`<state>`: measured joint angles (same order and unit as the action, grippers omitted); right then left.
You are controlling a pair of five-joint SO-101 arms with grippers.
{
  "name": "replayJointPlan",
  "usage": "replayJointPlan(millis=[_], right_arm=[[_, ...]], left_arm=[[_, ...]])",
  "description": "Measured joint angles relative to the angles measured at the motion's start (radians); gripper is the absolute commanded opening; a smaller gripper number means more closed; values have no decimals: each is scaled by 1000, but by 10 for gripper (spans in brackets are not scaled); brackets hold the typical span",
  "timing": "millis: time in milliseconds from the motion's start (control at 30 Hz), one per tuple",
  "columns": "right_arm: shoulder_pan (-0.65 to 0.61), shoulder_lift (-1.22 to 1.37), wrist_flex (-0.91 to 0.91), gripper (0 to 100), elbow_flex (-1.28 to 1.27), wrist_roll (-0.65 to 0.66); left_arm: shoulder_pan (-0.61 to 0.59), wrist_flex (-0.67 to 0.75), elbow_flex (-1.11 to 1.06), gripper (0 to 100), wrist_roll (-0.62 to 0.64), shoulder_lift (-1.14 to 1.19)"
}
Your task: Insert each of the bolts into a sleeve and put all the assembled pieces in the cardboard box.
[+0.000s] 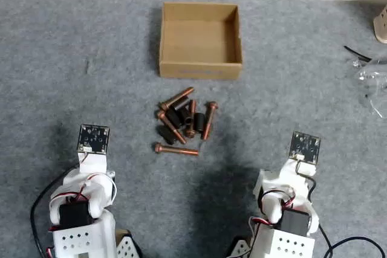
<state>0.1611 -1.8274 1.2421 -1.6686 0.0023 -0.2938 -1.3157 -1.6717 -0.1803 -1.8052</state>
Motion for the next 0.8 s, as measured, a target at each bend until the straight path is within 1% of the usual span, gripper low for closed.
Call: replayJointPlan(millis=[233,367,500,600,700,800], right_arm=[[0,0,0,279,0,0],[0,0,0,279,0,0],[0,0,0,279,0,0],[0,0,0,279,0,0],[0,0,0,279,0,0],[0,0,0,279,0,0]], left_arm=[[0,8,0,7,0,0],[17,98,0,7,0,0],[21,147,0,7,0,0],[61,199,0,7,-2,0],[64,193,44,7,-2,0],[66,183,150,6,-2,0]])
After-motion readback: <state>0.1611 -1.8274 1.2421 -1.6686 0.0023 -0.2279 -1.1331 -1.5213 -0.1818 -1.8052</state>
